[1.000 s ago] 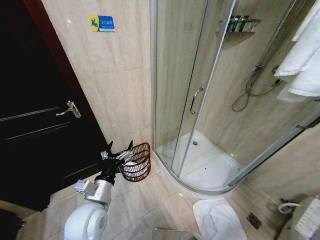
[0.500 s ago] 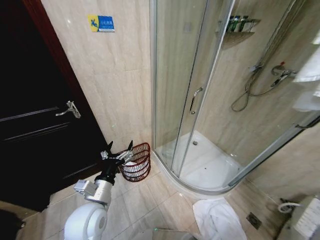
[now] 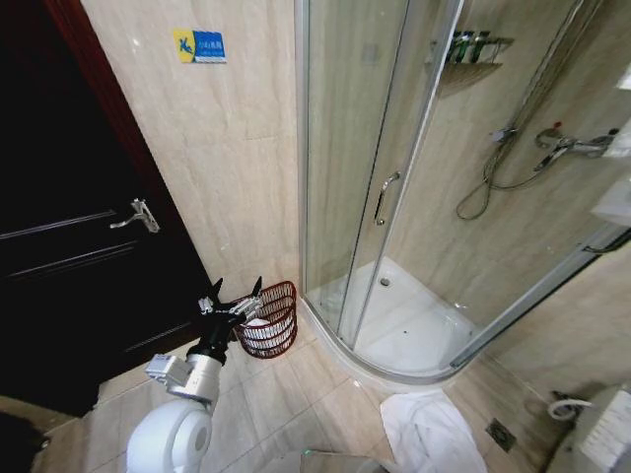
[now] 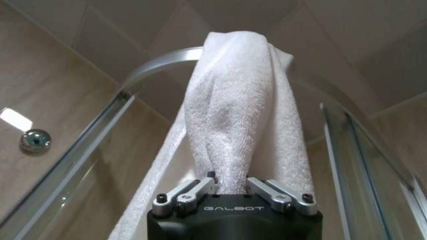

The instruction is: Discard the used towel into the hamper.

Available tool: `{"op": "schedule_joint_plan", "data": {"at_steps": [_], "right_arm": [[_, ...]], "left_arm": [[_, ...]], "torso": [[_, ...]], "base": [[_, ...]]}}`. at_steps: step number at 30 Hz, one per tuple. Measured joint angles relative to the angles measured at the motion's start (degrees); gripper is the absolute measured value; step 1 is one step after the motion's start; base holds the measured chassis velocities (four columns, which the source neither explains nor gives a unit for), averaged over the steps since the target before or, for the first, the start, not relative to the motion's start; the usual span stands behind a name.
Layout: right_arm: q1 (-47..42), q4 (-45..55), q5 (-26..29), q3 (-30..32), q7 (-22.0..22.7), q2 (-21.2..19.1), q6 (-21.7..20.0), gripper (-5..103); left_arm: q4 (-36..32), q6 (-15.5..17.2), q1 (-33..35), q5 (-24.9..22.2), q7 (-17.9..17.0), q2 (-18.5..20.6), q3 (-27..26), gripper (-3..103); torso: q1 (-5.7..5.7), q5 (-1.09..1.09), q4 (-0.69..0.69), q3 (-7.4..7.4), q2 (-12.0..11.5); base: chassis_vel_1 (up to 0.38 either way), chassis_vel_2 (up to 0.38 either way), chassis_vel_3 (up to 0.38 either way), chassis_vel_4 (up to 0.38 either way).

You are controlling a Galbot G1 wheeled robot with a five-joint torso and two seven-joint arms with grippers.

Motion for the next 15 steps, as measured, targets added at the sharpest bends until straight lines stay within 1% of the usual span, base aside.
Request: {"op": "schedule_joint_plan", "data": {"at_steps": [5, 8, 15], "right_arm": [[-3.8, 2.4, -0.5, 2.3, -0.7, 1.1, -0.6, 8], [-7.6, 5.4, -1.1, 3.7, -0.2, 3.4, -0.9, 8], [-12.9, 8.9, -2.4, 6.1, 0.1, 5.9, -0.8, 8]], "left_arm": [[0.0, 0.0, 0.0, 0.0, 0.0, 0.0, 0.0, 100], [0.0, 0.0, 0.0, 0.0, 0.0, 0.0, 0.0, 100], [0.0, 0.0, 0.0, 0.0, 0.0, 0.0, 0.0, 100]], "torso": [[0.0, 0.0, 0.0, 0.0, 0.0], [0.0, -0.02, 0.01, 0.0, 0.0], [0.0, 0.0, 0.0, 0.0, 0.0]], "base": [[0.0, 0.0, 0.0, 0.0], [0.0, 0.0, 0.0, 0.0], [0.0, 0.0, 0.0, 0.0]]}}
